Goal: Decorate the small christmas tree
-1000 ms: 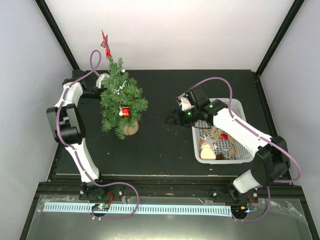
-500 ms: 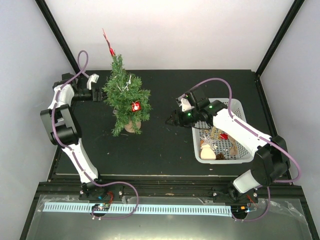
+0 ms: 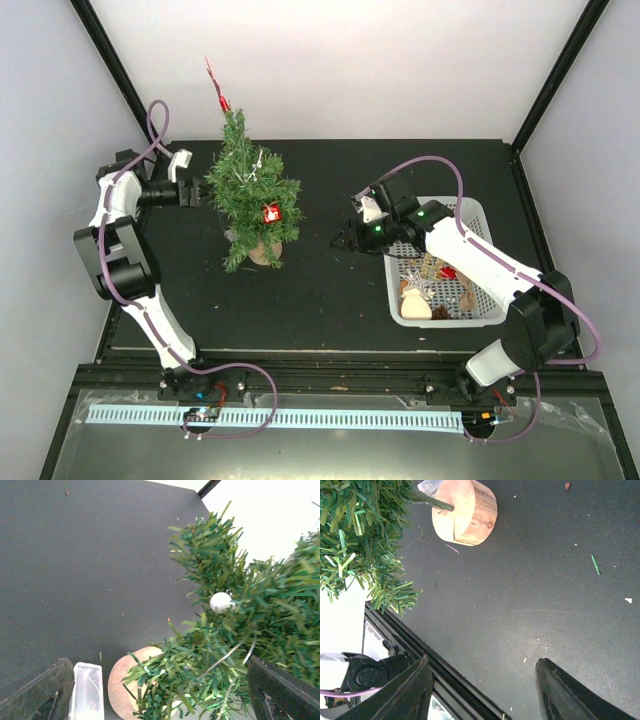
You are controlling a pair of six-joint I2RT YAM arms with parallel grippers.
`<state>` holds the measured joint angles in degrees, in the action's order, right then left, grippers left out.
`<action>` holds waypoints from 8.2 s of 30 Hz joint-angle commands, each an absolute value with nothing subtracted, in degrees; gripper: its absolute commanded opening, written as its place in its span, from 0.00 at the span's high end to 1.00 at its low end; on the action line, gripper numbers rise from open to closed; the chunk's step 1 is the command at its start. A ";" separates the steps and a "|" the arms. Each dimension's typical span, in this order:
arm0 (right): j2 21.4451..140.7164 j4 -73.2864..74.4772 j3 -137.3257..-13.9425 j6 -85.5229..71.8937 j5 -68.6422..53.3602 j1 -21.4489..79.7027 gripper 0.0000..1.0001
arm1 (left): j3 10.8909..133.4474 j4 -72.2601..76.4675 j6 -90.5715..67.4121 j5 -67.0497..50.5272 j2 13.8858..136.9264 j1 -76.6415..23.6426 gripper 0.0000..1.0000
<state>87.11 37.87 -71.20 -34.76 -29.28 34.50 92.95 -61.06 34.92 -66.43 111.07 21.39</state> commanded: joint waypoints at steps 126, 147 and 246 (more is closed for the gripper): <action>99.59 30.20 -79.44 -35.57 -34.39 32.89 0.89 | 72.94 -46.32 40.84 -43.26 89.70 19.86 0.78; 90.30 42.33 -80.45 -31.30 -18.59 34.77 0.50 | 74.98 -42.24 34.02 -43.30 90.48 22.79 0.17; 82.70 61.01 -90.94 -32.78 1.24 22.09 0.69 | 70.41 -65.50 37.27 -51.42 69.91 29.27 0.01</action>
